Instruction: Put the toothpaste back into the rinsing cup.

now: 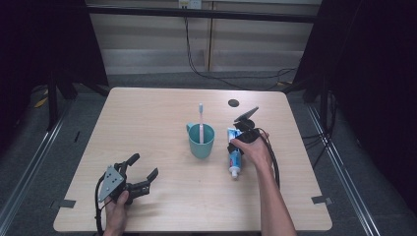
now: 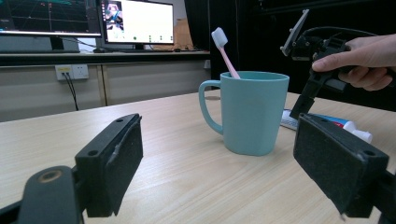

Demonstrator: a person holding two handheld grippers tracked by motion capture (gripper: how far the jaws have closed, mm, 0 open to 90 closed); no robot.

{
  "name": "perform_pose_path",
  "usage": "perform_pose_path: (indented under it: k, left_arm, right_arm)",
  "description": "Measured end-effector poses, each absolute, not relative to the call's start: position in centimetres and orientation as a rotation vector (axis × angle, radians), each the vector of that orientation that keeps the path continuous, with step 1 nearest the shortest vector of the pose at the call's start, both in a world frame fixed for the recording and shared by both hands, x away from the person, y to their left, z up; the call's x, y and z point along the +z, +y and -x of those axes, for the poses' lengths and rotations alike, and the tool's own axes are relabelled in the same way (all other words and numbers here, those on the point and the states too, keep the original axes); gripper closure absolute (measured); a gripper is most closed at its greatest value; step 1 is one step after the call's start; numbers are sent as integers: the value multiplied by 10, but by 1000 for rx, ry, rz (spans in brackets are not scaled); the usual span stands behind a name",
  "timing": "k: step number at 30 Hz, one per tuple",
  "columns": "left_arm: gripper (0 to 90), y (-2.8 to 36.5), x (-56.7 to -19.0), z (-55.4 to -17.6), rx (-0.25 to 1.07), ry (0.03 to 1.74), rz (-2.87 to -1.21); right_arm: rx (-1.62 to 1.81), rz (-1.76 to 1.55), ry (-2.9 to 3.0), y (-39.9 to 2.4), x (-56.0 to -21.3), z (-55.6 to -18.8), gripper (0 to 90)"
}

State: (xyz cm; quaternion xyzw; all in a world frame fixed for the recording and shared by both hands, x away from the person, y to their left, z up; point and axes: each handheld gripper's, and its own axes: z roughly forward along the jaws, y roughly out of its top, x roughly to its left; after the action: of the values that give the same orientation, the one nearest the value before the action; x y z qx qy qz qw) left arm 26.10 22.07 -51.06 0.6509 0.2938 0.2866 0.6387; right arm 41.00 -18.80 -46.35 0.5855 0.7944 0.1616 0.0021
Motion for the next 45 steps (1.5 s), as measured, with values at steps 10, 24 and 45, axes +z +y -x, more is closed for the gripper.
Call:
perform_pose_path:
  k: [10,24,45]
  left_arm:
    - [158,221,-511,-261,647,666,-1482]
    - [158,221,-511,-261,646,665,-1483]
    - [158,221,-511,-261,645,663,-1483]
  right_arm:
    - [470,-1807,2498,-184,-467,-411,432]
    - [424,-1741,2526,-180,-469,-410,510]
    - [502,-1780,2493,-185,-467,-405,713]
